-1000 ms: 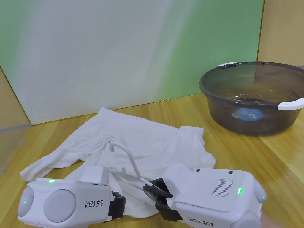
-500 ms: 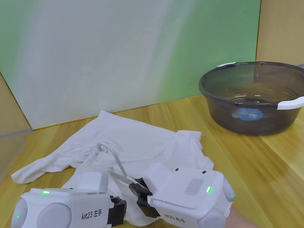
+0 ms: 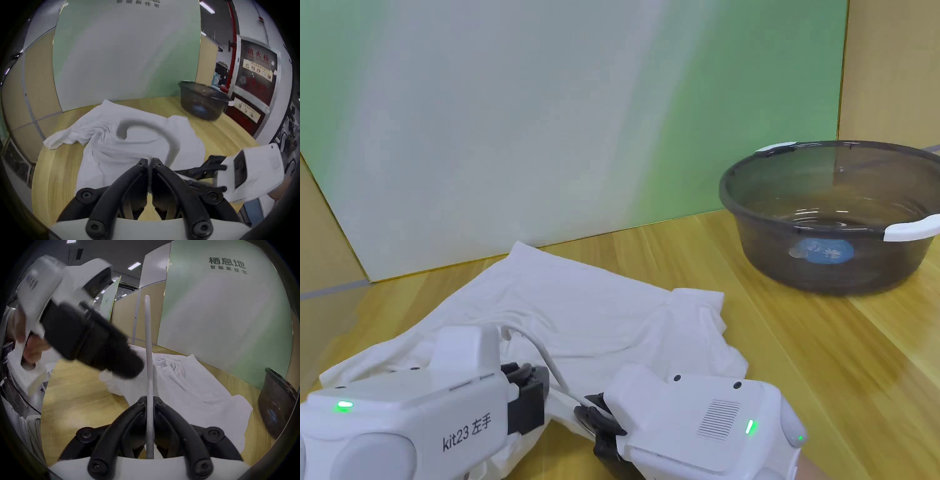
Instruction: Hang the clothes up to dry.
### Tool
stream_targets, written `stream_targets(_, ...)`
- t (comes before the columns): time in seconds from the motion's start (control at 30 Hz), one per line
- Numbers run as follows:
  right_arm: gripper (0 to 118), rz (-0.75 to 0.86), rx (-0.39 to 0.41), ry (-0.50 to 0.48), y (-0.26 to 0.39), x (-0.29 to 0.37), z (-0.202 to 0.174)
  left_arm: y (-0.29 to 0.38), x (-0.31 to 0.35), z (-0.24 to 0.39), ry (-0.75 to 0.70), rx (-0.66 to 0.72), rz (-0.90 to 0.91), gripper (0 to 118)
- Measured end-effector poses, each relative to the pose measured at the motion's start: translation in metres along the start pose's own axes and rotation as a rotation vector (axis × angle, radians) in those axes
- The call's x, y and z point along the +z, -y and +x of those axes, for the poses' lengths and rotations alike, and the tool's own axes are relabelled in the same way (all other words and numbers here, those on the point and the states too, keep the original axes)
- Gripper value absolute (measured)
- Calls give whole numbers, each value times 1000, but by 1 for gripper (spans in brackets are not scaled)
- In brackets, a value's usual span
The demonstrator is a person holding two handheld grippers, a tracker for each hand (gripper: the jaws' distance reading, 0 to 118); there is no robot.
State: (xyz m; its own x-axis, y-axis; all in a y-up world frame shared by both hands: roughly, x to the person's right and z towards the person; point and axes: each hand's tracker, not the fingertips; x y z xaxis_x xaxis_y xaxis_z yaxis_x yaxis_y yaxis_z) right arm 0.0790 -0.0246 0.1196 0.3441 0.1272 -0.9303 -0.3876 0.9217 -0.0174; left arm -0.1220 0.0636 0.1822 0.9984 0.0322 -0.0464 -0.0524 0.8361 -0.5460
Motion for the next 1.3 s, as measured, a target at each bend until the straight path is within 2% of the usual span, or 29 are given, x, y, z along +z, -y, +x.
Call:
stream_targets(0.2, 5, 10, -16, -8, -2, 4, 2, -5, 6, 0, 26, -20, 15, 1)
stream_targets(0.37, 5, 15, -90, -37, -3, -1, 11, 8, 13, 7, 78, -34, -18, 1)
stream_targets(0.57, 5, 8, -88, -47, -7, -10, 10, 29, 28, 21, 133, -94, -37, 1)
stream_targets(0.67, 4, 21, -101, -51, -9, -16, 8, 43, 26, 23, 173, -28, -94, 1)
stream_targets(0.7, 4, 26, -113, -51, -9, -15, 9, 48, 24, 20, 141, -1, -98, 1)
stream_targets(0.73, 4, 32, -124, -49, -9, -14, 10, 55, 20, 18, 168, -4, -107, 1)
stream_targets(0.83, 4, 45, -144, -53, -7, -11, 16, 71, 15, 10, 126, -19, -136, 1)
stream_targets(0.87, 4, 42, -145, -54, -7, -10, 17, 74, 14, 5, 131, -13, -145, 9)
stream_targets(0.9, 4, 40, -147, -51, -7, -9, 17, 74, 14, 3, 141, -20, -152, 9)
stream_targets(0.93, 4, 39, -150, -53, -6, -8, 18, 73, 16, 2, 151, -41, -156, 14)
stream_targets(0.97, 4, 45, -147, -52, -6, -7, 18, 69, 19, 1, 160, -97, -138, 26)
stream_targets(1.03, 4, 60, -166, -63, -6, -5, 22, 60, 28, -2, 141, -191, -91, 77)
stream_targets(1.07, 4, 76, -180, -78, -6, -3, 24, 53, 34, -6, 158, -231, -59, 98)
stream_targets(1.13, 4, 94, -173, -91, -6, 2, 26, 38, 45, -15, 192, -305, -20, 102)
stream_targets(1.3, 4, 148, -132, -190, -8, 20, 33, -17, 57, -46, 247, -693, 36, 102)
